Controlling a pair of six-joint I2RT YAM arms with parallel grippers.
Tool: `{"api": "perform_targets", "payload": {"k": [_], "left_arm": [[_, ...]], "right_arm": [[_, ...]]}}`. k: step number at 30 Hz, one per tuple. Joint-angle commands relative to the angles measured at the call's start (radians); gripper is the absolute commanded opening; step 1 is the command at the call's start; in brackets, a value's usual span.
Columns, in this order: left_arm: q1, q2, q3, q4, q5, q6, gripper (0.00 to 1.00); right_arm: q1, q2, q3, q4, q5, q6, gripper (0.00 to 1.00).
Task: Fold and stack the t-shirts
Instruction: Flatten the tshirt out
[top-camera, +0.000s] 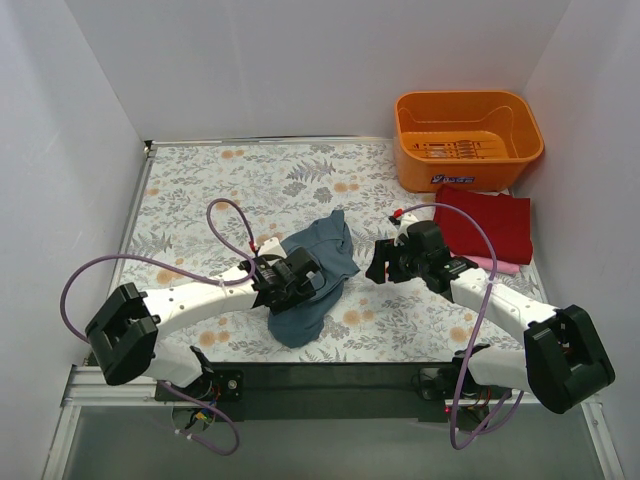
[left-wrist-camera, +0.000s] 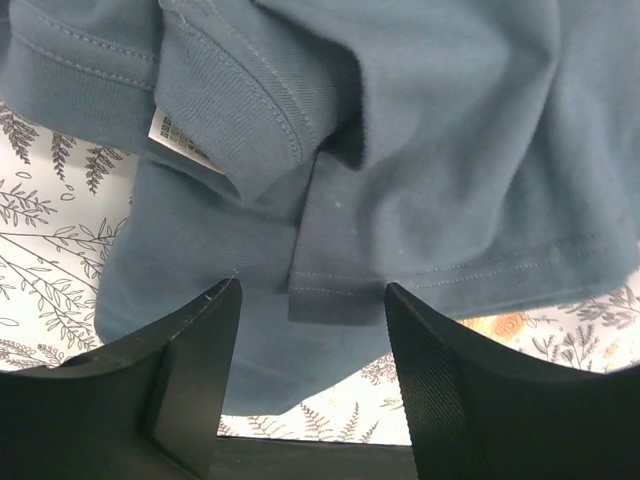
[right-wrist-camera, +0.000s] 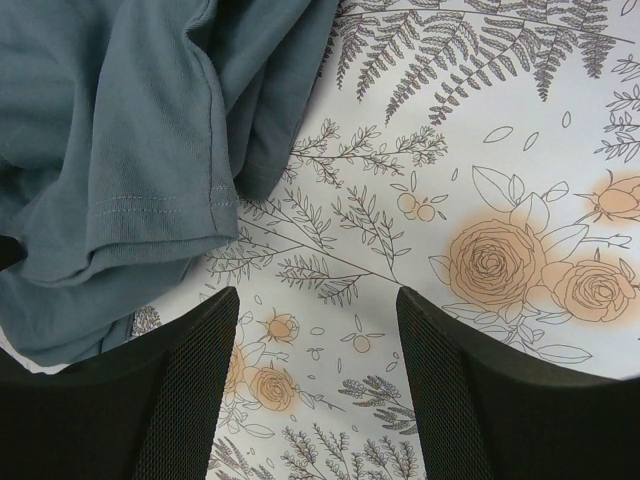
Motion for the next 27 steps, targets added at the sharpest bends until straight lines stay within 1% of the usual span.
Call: {"api": "perform_targets", "payload": {"k": [1,4,9,14,20,24,27], "left_arm": [[0.003,0.009,0.018,0.014,-0.011,-0.208,0.54],[0.003,0.010,-0.006,0.062,-0.003,-0.221,0.49],[0.003,0.027,0.001,0.125,0.020,-0.195,0.47],[0.003,0.055,0.023,0.120,0.029,-0.179,0.46],[0.003,0.041,0.009,0.091,0.019,-0.221,0.49],[0.004,0.016,-0.028,0.099,0.020,-0.251,0.50],[0.004,0.016,-0.020,0.100,0.015,-0.242,0.36]], "right_arm": [[-0.003,-0.022,0.028,0.024,-0.007,-0.010,0.60],[-0.003,-0.021,0.027,0.024,-0.007,-0.010,0.60],[-0.003,-0.018,0.025,0.023,-0.006,-0.013,0.60],[-0.003,-0.019,0.027,0.023,-0.009,-0.013,0.60],[-0.003,-0.016,0.030,0.023,-0.012,-0.014,0.60],[-0.003,-0.013,0.031,0.023,-0.013,-0.013,0.60],[-0.003,-0.008,0.034,0.024,-0.018,-0.013,0.60]]}}
